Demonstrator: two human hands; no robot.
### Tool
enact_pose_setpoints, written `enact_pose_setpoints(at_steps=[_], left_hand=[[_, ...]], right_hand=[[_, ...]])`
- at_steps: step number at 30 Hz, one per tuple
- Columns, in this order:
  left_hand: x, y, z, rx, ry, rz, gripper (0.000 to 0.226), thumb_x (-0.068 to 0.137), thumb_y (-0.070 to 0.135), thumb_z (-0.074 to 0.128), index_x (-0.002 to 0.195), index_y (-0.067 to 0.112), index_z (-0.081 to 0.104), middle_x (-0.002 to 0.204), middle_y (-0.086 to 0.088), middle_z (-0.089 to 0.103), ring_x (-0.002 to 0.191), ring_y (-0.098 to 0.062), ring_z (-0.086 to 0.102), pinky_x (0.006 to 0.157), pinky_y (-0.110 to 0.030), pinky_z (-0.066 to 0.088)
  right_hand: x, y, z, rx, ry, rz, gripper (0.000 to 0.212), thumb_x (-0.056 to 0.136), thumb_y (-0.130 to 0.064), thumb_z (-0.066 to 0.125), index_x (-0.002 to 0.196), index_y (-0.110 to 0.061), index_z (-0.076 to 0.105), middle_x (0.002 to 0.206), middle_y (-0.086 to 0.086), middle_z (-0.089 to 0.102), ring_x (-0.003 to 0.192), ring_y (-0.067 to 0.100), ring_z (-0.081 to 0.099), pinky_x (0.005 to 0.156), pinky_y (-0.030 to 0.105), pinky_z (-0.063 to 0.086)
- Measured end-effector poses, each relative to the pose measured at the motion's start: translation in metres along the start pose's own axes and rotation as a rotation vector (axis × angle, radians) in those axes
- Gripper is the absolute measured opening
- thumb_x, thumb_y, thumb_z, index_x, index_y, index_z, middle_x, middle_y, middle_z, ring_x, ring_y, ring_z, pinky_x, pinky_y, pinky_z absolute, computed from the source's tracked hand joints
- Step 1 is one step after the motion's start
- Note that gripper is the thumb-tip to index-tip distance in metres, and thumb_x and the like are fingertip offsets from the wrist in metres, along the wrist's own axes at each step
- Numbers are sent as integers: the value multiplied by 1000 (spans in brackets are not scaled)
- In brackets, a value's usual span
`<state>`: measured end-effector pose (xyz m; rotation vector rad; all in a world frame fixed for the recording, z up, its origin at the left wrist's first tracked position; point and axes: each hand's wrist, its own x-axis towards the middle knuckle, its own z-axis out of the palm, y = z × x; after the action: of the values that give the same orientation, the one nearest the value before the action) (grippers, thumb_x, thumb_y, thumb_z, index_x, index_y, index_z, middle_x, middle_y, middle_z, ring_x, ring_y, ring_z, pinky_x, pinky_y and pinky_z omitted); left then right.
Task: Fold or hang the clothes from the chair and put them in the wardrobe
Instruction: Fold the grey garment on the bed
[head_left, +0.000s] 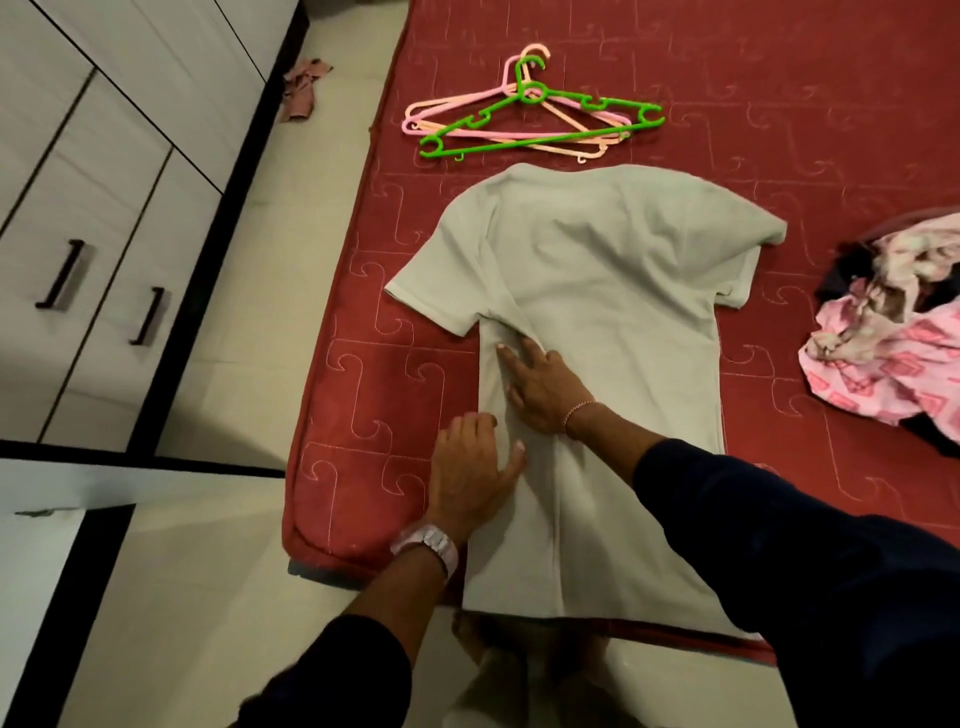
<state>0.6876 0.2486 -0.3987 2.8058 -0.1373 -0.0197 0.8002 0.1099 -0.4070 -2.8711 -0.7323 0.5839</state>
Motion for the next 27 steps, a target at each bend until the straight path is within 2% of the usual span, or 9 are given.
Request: enact_pose_setpoints(at_steps=[3, 8, 11, 14, 17, 19, 21, 25, 27], left_hand=[[57, -14, -13, -293, 44, -348, 30, 95, 33, 56, 107, 6, 58, 100, -9, 62, 91, -25, 56, 78, -35, 43], [144, -49, -21, -669, 72, -783, 43, 90, 26, 68, 122, 1, 53, 110, -10, 68, 98, -28, 65, 82, -38, 53], [189, -67, -20, -1098, 169, -1019, 32, 88, 16, 72, 114, 0, 61, 111, -13, 70, 93, -26, 68, 75, -35, 54], [211, -71, -29, -1448, 186, -1180, 24, 85, 7, 75, 104, 11, 61, 109, -10, 69, 97, -26, 67, 88, -50, 53], [227, -69, -38, -1537, 96, -1158, 13, 85, 7, 75, 90, 12, 65, 95, -10, 71, 91, -27, 68, 88, -45, 56], [239, -65, -37, -1525, 82, -1103, 7, 85, 9, 74, 86, 12, 68, 89, -7, 72, 84, -24, 68, 81, -40, 58], [252, -58, -34, -1456, 99, -1001, 6, 83, 13, 76, 81, 14, 70, 88, -5, 72, 84, -22, 66, 81, -40, 57], [280, -23, -33, -1260, 73, -600, 27, 90, 13, 72, 68, 19, 58, 62, 11, 59, 59, -5, 53, 58, -26, 48], [294, 2, -34, -1106, 24, -359, 31, 91, 11, 70, 66, 19, 54, 59, 12, 52, 53, -1, 44, 54, -24, 40]], right_hand=[[7, 1, 2, 29, 0, 25, 66, 103, -37, 38, 160, -14, 13, 157, 26, 19, 121, 41, 46, 102, 40, 37], [33, 11, -15, 225, -29, 80, 46, 96, -40, 51, 132, -14, 41, 142, 20, 28, 84, 43, 62, 73, 43, 50], [57, 21, -39, 248, -64, 153, 45, 96, -51, 44, 129, -19, 50, 131, 14, 42, 95, 39, 63, 82, 43, 52], [80, 32, -59, 263, -191, 185, 45, 97, -49, 40, 125, -19, 59, 124, 13, 59, 106, 34, 61, 82, 38, 47], [98, 38, -71, 394, -319, 210, 38, 98, -48, 41, 97, -20, 68, 96, 9, 69, 82, 24, 64, 72, 32, 48], [104, 44, -78, 608, -397, 287, 39, 97, -46, 43, 75, -19, 61, 74, 5, 65, 59, 19, 60, 59, 28, 49], [109, 54, -83, 800, -380, 368, 41, 96, -42, 45, 73, -12, 60, 70, 6, 64, 52, 18, 55, 52, 25, 46], [119, 73, -95, 1223, 193, 498, 49, 88, -61, 61, 83, -12, 64, 70, 4, 64, 63, 19, 53, 59, 32, 41], [126, 83, -108, 1624, 287, 466, 54, 81, -67, 67, 99, -16, 62, 79, 7, 55, 69, 20, 47, 58, 31, 38]])
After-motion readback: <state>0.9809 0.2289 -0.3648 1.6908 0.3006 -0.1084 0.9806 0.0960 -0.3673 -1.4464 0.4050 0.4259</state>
